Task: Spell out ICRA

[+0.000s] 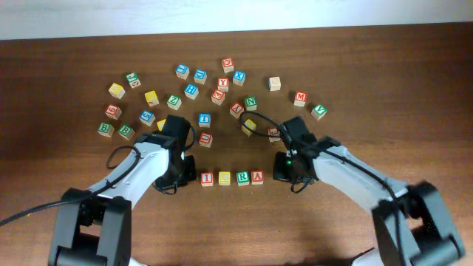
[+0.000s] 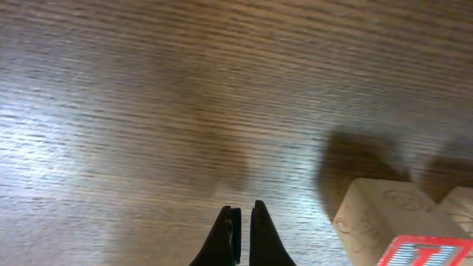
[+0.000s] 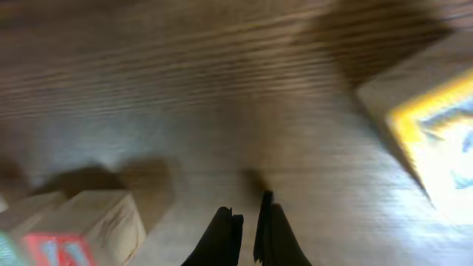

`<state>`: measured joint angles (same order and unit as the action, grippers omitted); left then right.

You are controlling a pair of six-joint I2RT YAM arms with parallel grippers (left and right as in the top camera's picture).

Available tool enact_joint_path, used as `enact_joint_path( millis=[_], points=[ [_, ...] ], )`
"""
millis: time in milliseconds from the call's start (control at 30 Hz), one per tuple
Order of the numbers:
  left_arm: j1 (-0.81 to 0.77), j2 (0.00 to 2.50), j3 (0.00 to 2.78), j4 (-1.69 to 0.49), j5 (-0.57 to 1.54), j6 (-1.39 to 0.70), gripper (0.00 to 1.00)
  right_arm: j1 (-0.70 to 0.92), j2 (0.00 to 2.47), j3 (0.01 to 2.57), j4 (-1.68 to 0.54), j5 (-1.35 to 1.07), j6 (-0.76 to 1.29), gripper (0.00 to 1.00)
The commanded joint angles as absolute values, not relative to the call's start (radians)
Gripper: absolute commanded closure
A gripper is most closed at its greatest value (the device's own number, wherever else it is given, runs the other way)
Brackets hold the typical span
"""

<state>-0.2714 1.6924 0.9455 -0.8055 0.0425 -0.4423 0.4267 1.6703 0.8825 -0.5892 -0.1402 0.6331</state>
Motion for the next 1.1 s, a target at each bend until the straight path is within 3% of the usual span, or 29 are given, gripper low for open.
enact_joint_path(
  millis=[0, 300, 1067],
  points=[
    [-0.288, 1.708, 0.935, -0.803, 0.087, -0.454, 1.0, 0.433, 1.725, 0.876, -0.561, -0.223, 0.645, 0.96],
    [-0.345, 1.848, 0.936, -0.725, 0.17, -0.421, 1.0, 0.481, 1.74, 0.876, -0.511, -0.229, 0.645, 0.96],
    [-0.393, 1.852, 0.936, -0.681, 0.229, -0.402, 0.98, 0.518, 1.74, 0.876, -0.46, -0.36, 0.698, 0.96]
  ],
)
